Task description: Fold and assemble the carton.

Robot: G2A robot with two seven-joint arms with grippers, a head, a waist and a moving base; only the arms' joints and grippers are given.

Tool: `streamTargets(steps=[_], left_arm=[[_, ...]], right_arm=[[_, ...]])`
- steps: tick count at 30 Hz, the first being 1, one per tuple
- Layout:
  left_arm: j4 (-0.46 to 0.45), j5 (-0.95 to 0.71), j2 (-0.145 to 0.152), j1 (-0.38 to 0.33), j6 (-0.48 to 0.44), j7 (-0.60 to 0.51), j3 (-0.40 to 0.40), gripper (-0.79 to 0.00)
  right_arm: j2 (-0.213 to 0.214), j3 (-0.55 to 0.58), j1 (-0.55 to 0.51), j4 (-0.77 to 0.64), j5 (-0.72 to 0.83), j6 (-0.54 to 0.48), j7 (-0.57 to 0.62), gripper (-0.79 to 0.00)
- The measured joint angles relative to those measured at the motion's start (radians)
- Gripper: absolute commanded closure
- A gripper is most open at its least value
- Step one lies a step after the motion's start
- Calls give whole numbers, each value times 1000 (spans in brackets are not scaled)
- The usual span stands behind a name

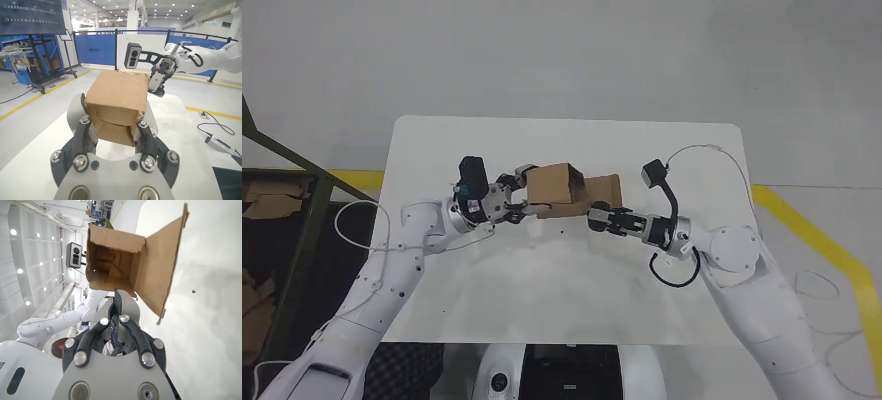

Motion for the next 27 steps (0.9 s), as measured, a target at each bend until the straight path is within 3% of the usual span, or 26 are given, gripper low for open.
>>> streamTargets(steps=[16, 27], left_arm=[[-16, 9, -4, 5, -23, 5, 10, -413], [-14, 16, -6, 6, -23, 4, 6, -416]], right_arm=[[-20, -85, 99, 52, 0, 11, -15, 0], [-18, -68, 115, 66, -18, 12, -34, 0]])
